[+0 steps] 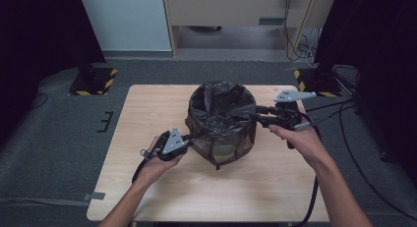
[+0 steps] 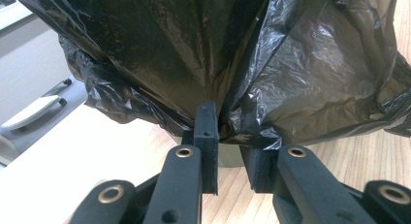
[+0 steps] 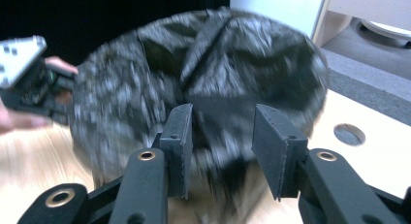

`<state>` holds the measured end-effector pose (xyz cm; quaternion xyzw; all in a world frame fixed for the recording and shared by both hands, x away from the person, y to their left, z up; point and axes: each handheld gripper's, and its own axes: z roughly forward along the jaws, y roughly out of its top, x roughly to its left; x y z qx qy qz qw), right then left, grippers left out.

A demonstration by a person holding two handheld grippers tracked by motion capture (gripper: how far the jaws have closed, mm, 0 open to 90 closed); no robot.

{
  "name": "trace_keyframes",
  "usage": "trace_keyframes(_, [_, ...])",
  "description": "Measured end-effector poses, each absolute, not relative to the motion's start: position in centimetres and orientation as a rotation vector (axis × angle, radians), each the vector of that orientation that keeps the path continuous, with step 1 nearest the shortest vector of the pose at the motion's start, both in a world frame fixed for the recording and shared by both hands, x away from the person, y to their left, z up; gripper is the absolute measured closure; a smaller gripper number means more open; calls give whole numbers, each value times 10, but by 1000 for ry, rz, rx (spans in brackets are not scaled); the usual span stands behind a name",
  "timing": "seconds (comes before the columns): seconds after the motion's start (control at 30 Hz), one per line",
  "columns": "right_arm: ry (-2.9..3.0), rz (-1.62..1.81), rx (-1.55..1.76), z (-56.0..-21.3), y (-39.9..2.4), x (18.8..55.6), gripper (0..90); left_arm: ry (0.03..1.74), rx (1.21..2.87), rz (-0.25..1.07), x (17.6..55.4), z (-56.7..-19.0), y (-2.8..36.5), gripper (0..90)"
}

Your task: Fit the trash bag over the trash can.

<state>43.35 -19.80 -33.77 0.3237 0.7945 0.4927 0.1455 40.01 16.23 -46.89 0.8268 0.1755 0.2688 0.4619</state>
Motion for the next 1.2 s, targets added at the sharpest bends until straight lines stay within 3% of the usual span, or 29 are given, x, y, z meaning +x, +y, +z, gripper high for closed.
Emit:
trace_keyframes(0.13, [2313,1422,930,-326,-171,454,575,429,2023,644,398,-470,161,698])
trace_keyframes(0.43, [2411,1363,851,-322,-98,499,693,400,1994,650,396,-467,164,853])
trace_keyframes(0.57, [2447,1339,836,-329,-74,511,695,415,1989,639,397,-466,166,850])
trace_keyframes(1.2, [2598,1134,833,-368,-36,528,659,435,1991,608,395,-464,180,898])
